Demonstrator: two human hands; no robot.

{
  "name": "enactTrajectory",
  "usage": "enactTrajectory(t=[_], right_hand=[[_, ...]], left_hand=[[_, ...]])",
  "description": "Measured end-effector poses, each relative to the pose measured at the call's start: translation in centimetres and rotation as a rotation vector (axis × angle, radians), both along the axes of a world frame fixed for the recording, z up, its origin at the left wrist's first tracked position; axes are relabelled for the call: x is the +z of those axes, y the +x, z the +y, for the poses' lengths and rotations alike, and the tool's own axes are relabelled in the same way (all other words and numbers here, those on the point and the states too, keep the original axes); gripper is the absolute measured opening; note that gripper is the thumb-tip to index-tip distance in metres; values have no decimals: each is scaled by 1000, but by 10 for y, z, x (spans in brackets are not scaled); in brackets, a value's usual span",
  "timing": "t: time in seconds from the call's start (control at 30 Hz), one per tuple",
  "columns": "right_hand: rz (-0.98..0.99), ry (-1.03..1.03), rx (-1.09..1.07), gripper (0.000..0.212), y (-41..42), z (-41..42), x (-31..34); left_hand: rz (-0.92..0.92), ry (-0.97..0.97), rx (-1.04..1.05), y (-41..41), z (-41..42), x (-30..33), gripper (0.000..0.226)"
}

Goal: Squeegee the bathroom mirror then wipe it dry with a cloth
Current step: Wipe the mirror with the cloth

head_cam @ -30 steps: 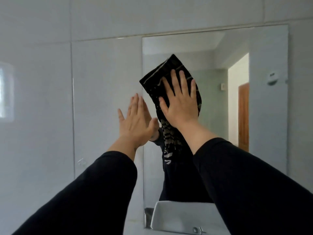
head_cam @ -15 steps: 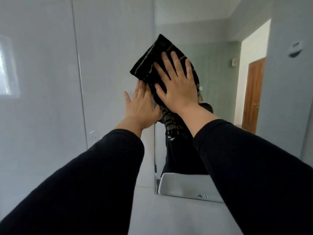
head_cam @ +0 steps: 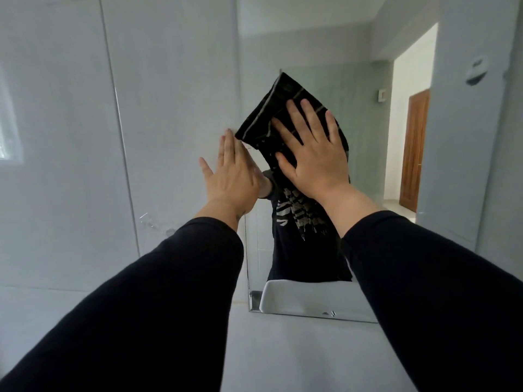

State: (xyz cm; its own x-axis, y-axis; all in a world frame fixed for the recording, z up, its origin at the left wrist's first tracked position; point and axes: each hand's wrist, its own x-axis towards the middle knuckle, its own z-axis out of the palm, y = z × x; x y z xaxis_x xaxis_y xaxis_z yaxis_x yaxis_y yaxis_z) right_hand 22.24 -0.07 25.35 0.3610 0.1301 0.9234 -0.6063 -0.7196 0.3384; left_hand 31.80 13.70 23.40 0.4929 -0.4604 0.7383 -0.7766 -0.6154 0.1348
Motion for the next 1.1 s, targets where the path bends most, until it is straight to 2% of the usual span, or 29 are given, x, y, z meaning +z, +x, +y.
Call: enactTrajectory(t=[0.2,0.47,0.67,0.9,1.1], right_hand=[[-22,79,-30,59,-36,-25,-5],[-195,236,-61,58,-100,-70,-6],[-254,309,-98,60,-144,-103,-24],[-302,371,-125,60,-163,-120,-56],[-308,399,-144,61,-155,-111,-84]], left_hand=[[-10,-52,3,-29,-8,-3,76],[-77,-63,-113,-88,-49,-15,72],[-106,-69,-170,-127,-83,-18,73],[-124,-79,-220,-149,-109,-32,72],[-100,-107,-244,-148,-101,-49,71]])
